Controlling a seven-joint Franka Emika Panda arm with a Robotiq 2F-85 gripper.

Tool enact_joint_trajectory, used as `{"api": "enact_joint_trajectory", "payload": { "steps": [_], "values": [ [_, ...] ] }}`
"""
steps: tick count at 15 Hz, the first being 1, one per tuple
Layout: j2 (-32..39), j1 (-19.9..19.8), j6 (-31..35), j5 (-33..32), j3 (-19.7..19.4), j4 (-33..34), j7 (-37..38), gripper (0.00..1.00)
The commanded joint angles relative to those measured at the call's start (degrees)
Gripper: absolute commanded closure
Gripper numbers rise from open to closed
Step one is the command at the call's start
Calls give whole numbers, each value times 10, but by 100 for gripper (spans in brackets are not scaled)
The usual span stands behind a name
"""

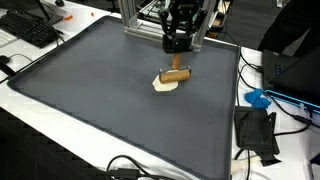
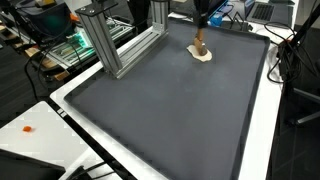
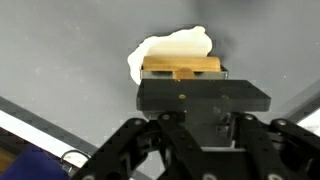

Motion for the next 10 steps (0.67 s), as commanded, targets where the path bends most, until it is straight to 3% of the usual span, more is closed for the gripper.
{"api": "enact_joint_trajectory", "payload": {
  "steps": [1, 6, 10],
  "values": [
    [25, 5, 32, 4, 2, -13, 48, 78],
    [22, 6, 29, -14, -6, -9, 121, 78],
    [5, -1, -48, -23, -11, -6, 115, 78]
  ]
}}
